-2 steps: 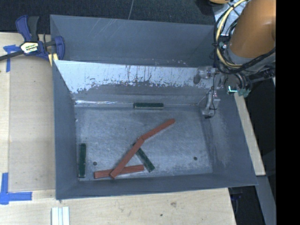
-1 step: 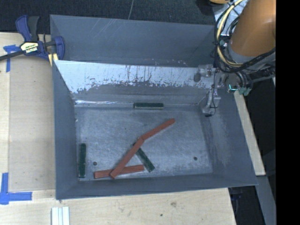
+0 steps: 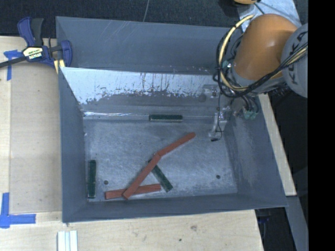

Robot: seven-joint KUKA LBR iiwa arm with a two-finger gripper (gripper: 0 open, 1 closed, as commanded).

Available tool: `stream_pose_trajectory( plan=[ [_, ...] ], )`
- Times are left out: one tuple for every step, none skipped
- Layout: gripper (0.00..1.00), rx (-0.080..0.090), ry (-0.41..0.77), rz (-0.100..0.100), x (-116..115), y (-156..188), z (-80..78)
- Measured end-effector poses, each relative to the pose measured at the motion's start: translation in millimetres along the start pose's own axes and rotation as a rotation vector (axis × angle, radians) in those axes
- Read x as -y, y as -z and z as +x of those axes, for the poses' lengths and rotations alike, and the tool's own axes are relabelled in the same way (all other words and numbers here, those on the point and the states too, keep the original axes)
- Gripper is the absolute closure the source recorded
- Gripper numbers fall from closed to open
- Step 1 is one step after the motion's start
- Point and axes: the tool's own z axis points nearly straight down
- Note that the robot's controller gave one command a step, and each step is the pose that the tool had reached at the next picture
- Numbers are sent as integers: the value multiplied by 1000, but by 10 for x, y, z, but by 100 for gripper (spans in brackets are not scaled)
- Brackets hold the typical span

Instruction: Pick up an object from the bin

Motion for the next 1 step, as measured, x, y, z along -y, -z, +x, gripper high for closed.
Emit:
stream_pose_trajectory(
  plan=[
    [0, -1, -51, -1, -340, -759, -22]
  ],
)
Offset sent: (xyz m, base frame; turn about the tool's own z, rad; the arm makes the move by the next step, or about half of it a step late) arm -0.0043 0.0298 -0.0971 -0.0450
